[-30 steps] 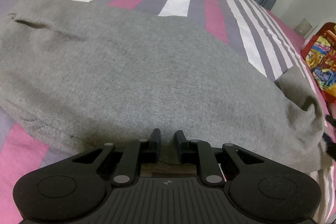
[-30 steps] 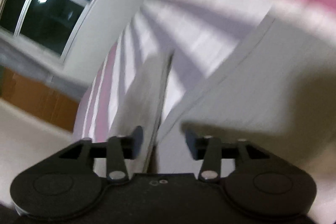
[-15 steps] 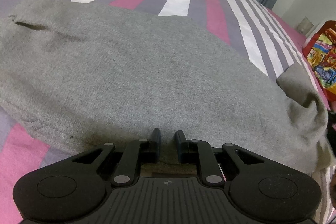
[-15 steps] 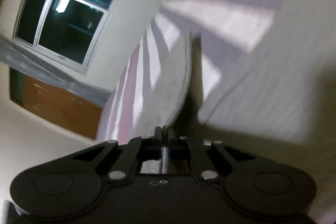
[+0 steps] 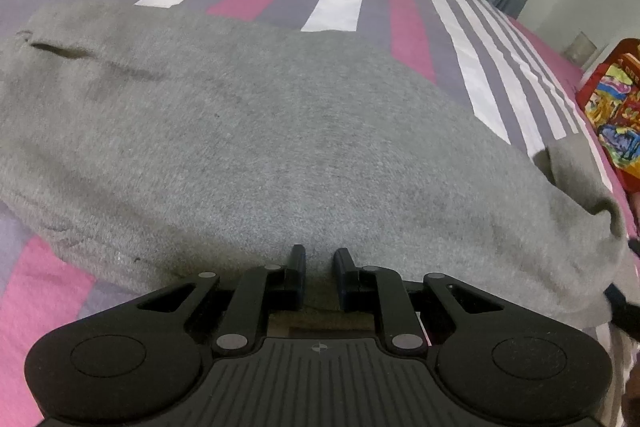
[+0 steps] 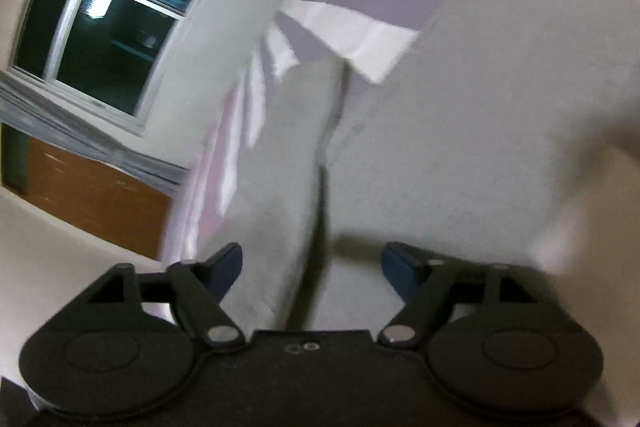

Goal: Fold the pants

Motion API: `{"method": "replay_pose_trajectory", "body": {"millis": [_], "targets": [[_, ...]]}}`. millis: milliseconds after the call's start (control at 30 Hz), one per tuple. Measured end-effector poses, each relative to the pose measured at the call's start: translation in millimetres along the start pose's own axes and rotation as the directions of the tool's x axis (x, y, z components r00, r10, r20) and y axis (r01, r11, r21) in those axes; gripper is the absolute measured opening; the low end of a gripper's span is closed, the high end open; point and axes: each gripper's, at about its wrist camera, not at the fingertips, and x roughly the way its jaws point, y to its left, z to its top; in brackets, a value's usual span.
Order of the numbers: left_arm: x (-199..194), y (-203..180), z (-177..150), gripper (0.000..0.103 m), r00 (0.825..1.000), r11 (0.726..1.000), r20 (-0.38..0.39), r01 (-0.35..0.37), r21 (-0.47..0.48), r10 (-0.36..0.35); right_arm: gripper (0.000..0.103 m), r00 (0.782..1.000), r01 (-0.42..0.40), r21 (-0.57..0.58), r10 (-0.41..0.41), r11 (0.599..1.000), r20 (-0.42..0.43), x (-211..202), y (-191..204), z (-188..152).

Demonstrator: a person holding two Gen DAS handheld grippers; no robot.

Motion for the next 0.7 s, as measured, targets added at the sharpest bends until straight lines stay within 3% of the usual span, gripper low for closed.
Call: {"method": "replay_pose_trajectory", "body": {"millis": [67,200,333,467,533,667,700], "targets": [[0,-2,-1,0.016,1.0,1.0,0.003,-0.007,0.006,0.007,0.067,0.999,-0.036,-0.006,0.035,0.999,-0.02,19,0,13],[0,-4,-1,0.016,1.0,1.0,0.001,-0.015,0.007,0.015,0.008,0.998,-0.051,0.008,0.051,0.999,-0.038,48,0,22],[0,-3,0,0.016,1.0,1.0,-0.003,-0.012,0.006,0.012,0.005,1.0,-0.02,-0.075,0.021,0.997,0.013,38,20,22],[0,-2,0,0.016,1.0,1.0,-0.001,-0.007,0.01,0.007,0.004,0.981,0.039,-0.178,-0.005,0.983,0.192,-29,49,8],[-1,-2,-1,0.016,1.0,1.0,0.004,-0.005,0.009,0.005,0.004,0.966,0.106,-0.191,-0.055,0.976,0.252,-56,47,-11],[-1,-1,-2,0.016,1.0,1.0,0.01,-0.004,0.014,0.004,0.005,0.95,0.281,-0.14,-0.254,0.95,0.181,-58,8,-45],[-1,-2,-2,0.016,1.0,1.0,0.009,-0.005,0.015,0.005,0.005,0.954,0.28,-0.122,-0.261,0.952,0.148,-54,-3,-48]]}}
